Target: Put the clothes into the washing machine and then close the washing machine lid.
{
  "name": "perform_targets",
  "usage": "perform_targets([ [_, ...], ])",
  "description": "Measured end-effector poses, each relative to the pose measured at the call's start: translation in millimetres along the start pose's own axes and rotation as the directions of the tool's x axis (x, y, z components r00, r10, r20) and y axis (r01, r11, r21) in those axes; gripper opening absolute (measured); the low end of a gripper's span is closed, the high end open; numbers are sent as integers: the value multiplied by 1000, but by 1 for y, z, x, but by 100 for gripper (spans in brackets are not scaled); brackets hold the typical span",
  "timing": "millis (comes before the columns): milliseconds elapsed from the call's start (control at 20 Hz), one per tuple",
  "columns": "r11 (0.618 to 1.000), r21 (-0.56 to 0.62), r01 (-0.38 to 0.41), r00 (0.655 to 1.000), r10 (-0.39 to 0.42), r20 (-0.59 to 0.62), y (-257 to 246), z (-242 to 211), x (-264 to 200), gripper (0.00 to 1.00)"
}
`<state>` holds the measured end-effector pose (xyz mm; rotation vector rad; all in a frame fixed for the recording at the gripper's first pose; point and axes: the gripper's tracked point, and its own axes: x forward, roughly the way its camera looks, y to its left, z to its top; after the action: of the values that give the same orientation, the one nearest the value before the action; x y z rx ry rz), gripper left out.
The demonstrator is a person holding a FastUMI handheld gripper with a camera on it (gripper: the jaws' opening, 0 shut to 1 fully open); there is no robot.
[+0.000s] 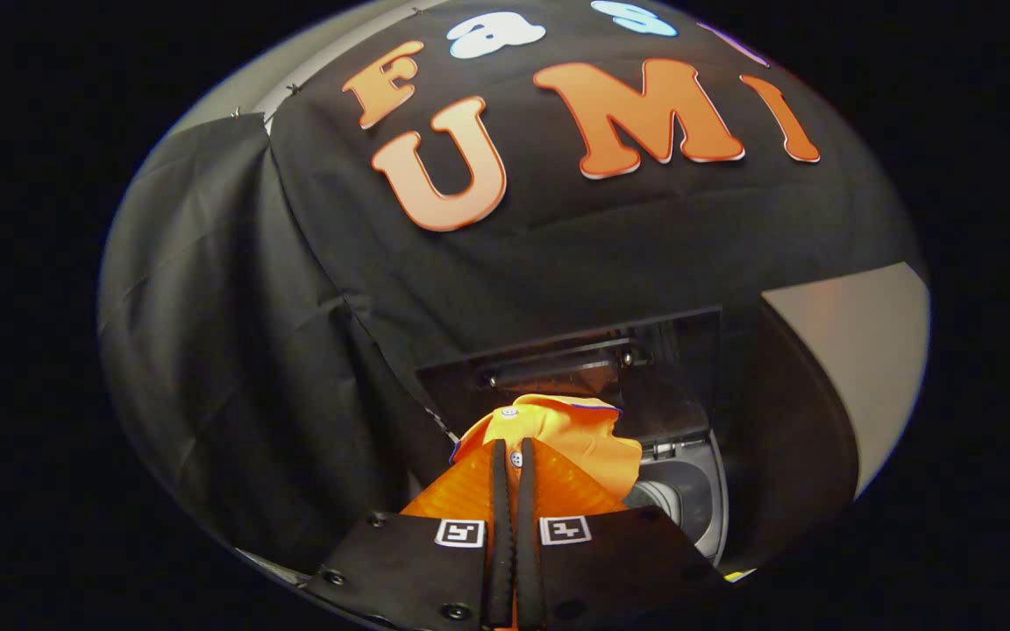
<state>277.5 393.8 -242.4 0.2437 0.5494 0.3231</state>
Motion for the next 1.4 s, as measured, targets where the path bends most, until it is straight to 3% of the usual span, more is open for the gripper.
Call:
perform_targets([
  [300,990,100,102,989,-91,-115,-34,-68,86,10],
  [750,966,79,247,937,-217,-273,-91,-150,141,10],
  [1400,959,17,283,865,-248,-436,-110,-214,164,10],
])
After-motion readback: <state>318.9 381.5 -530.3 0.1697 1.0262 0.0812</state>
